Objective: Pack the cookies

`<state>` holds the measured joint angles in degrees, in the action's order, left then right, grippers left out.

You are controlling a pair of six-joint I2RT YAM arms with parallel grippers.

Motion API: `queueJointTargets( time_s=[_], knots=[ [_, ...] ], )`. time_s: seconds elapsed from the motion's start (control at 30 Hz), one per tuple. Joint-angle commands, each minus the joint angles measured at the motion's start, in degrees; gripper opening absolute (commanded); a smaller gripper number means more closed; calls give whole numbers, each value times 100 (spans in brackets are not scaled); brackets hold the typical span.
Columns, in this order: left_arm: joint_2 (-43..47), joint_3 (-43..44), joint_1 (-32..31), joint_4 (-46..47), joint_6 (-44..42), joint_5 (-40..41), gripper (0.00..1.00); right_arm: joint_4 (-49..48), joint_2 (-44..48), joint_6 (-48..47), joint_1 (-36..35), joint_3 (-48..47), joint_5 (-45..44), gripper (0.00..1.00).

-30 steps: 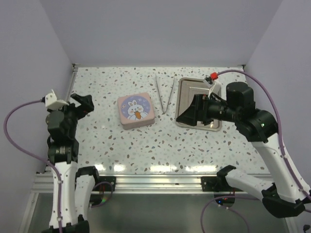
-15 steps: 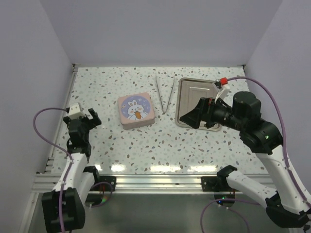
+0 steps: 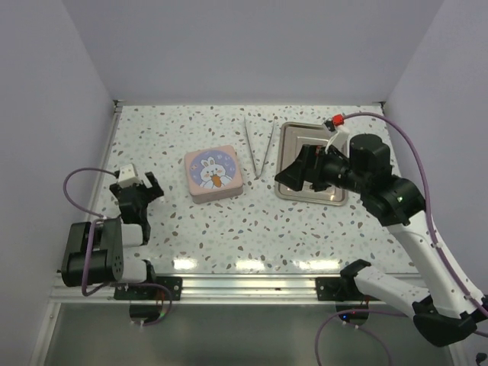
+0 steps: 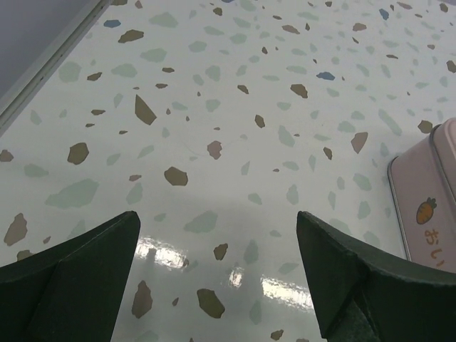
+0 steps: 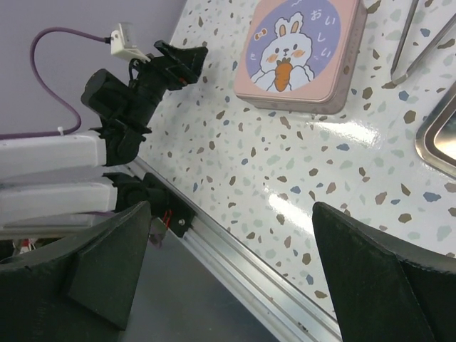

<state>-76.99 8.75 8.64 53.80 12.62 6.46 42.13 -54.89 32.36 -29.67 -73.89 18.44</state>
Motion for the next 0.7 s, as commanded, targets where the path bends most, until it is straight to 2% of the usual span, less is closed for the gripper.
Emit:
queueJointTargets(
  time_s=[0.0,0.03,0.07,0.1,0.13,0.17,0.23,0.4,0.53,0.57,0.67],
  knots=[
    [-343,415,-274,909,-215,372,96,-319,-135,-45,-12,6,-235,99],
    [-395,486,-458,808,-338,661,97,-345,-188,-45,-12,6,-244,99],
    [-465,409,-808,1356,-731,899,98,-363,-214,-45,-12,32,-261,99],
    [-527,373,-1081,1448,-918,1023,100,-450,-223,-45,-12,50,-279,99],
    [-832,277,-1215,1684,-1093,1076,100,-512,-215,7,-12,76,-270,99],
    [-939,172,-1320,2330,-1226,981,100,-574,-215,25,-12,155,-270,99],
    [-1010,21,-1321,2591,-1200,1102,100,-706,-206,130,-12,217,-279,99],
    [-993,39,-1330,2530,-1183,1121,100,-777,-66,201,-21,471,-577,99],
    [-976,21,-1330,2539,-1174,1112,100,-505,93,-298,-21,533,-1394,99],
    [-967,12,-1330,2539,-1174,1103,100,-434,128,-292,-12,620,-1996,99],
    [-967,12,-1330,2556,-1174,1103,100,-512,304,-246,-12,849,-3019,99]
  ],
)
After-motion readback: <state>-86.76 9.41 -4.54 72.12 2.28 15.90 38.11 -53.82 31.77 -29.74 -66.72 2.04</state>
